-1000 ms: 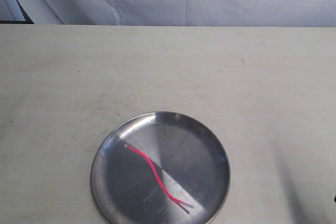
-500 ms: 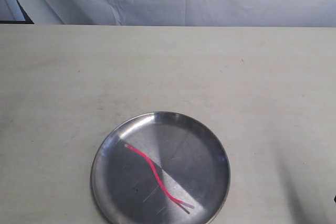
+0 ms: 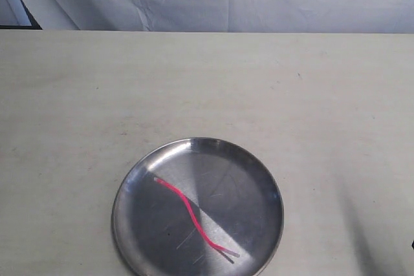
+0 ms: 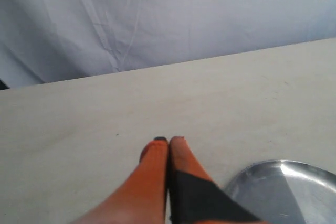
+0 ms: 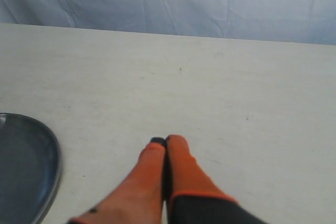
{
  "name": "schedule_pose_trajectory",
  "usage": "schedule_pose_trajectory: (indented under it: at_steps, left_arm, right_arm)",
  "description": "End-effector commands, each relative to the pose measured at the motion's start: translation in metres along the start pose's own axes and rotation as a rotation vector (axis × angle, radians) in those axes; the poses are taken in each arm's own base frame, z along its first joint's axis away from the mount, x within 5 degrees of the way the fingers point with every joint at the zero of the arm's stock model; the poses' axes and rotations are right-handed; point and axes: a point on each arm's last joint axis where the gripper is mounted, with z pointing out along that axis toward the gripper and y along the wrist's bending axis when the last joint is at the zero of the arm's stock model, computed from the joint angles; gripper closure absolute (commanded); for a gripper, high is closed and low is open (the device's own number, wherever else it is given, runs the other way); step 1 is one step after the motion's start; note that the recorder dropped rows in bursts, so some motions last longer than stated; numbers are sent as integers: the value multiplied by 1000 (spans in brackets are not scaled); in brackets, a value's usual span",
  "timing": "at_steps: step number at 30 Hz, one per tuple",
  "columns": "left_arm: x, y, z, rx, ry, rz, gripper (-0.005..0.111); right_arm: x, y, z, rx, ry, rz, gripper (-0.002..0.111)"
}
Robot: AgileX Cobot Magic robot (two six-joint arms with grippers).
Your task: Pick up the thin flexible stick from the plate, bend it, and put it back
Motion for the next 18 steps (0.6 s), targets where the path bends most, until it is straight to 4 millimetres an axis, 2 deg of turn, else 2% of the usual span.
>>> schedule_pose_trajectory:
  at_steps: [1, 8, 18]
  left_arm:
    - [31, 6, -11, -108, -76, -52, 107]
    - [76, 7, -15, -153, -127, -52, 107]
    - [123, 16, 1, -206, -110, -145, 107]
  right_arm:
    - [0, 0, 0, 4, -16, 4, 108]
    - [0, 0, 0, 4, -16, 4, 108]
    - [1, 0, 0, 4, -10, 2, 108]
